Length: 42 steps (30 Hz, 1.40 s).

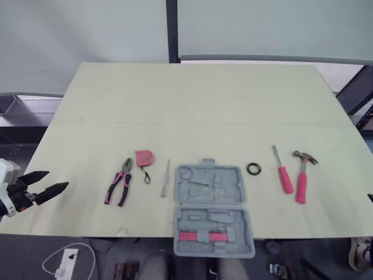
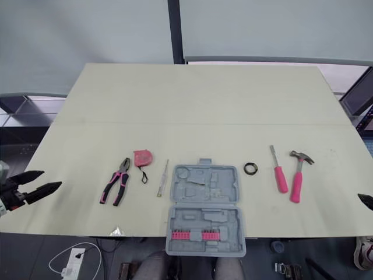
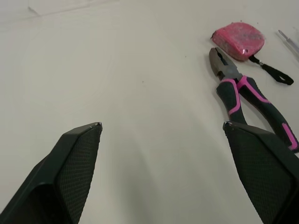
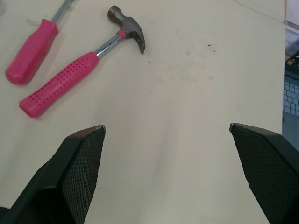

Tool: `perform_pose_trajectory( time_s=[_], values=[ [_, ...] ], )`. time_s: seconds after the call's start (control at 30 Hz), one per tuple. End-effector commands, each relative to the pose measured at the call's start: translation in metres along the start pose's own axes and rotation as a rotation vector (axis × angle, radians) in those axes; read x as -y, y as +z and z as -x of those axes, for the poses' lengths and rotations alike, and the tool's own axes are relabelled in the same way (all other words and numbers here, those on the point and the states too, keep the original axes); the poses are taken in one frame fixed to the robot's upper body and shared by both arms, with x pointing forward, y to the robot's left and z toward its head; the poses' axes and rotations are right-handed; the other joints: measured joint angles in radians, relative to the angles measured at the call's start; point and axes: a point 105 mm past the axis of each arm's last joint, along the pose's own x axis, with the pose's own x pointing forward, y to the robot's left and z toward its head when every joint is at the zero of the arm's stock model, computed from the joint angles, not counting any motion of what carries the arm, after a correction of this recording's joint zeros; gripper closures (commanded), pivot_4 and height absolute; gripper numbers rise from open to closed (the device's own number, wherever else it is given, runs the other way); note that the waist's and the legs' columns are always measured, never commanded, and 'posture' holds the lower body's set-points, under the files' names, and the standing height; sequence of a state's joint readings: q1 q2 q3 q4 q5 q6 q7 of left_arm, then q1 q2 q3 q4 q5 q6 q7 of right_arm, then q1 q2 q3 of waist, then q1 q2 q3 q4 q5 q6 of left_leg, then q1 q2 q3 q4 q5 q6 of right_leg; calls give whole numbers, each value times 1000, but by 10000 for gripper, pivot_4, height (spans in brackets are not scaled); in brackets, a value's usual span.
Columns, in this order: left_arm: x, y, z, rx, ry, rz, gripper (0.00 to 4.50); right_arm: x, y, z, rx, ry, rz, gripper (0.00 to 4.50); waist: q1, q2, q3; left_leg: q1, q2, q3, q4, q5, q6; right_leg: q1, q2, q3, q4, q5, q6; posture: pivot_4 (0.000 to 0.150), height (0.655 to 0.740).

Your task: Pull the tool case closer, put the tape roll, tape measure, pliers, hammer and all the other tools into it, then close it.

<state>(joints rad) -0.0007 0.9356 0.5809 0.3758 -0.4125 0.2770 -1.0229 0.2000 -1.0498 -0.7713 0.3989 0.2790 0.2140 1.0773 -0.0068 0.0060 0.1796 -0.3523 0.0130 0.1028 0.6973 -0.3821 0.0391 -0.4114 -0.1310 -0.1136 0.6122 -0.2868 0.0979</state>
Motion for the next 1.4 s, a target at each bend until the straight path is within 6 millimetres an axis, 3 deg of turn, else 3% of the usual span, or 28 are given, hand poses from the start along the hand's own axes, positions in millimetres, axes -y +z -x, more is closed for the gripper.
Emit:
perform_pose_trajectory(
  time_s=[0.03,0.2,0.37,0.57,0.7,0.83,0.93,0.97,1.07,1.13,1.4],
  values=[
    [-7,6,1,14,45,-48,526,4,17,1,53,-28,43,0,-6,0,0,0,0,0,0,0,0,0,0,1,0,0,0,1500,7400],
    [-3,5,-5,31,23,-47,526,1,19,0,55,-32,61,0,-16,0,0,0,0,1,-1,0,0,0,0,1,1,0,0,1500,7400],
    [16,22,-19,61,-80,-94,526,-14,49,-6,121,23,103,0,-19,0,0,0,0,1,0,0,0,0,0,1,1,0,0,1500,7400],
    [92,78,-46,132,-414,-234,526,-75,105,-23,187,274,244,0,-15,0,0,0,0,0,1,0,0,0,0,1,5,0,0,1500,7400],
    [143,107,-58,186,-630,-342,526,-121,126,-41,136,466,406,0,-16,1,1,0,0,0,1,0,0,0,0,1,6,0,0,1500,7400],
    [188,125,-66,255,-799,-386,526,-151,128,-59,52,608,516,0,-16,1,1,0,0,1,2,1,0,0,2,1,6,0,0,1500,7400],
    [211,128,-70,283,-876,-437,526,-162,128,-77,28,640,621,0,-18,1,1,-1,-1,2,3,1,0,0,3,1,5,0,1,1500,7400],
    [215,131,-75,311,-864,-459,526,-163,128,-88,13,628,637,0,-17,0,1,-1,-1,3,3,2,1,0,4,1,5,0,1,1500,7400],
    [227,135,-84,365,-883,-488,0,-168,123,-109,-30,652,716,8185,-17,0,1,-1,-1,4,5,2,1,0,11,0,5,1,2,1500,7400],
    [234,134,-84,372,-923,-492,0,-171,120,-118,-54,672,734,17911,-15,0,1,-1,0,4,4,2,1,0,13,1,5,1,2,1500,7400],
    [251,134,-80,377,-1023,-487,0,-185,116,-151,-78,701,789,17911,-15,0,1,-2,2,4,6,2,0,-1,14,0,5,1,2,1500,7400]
  ],
)
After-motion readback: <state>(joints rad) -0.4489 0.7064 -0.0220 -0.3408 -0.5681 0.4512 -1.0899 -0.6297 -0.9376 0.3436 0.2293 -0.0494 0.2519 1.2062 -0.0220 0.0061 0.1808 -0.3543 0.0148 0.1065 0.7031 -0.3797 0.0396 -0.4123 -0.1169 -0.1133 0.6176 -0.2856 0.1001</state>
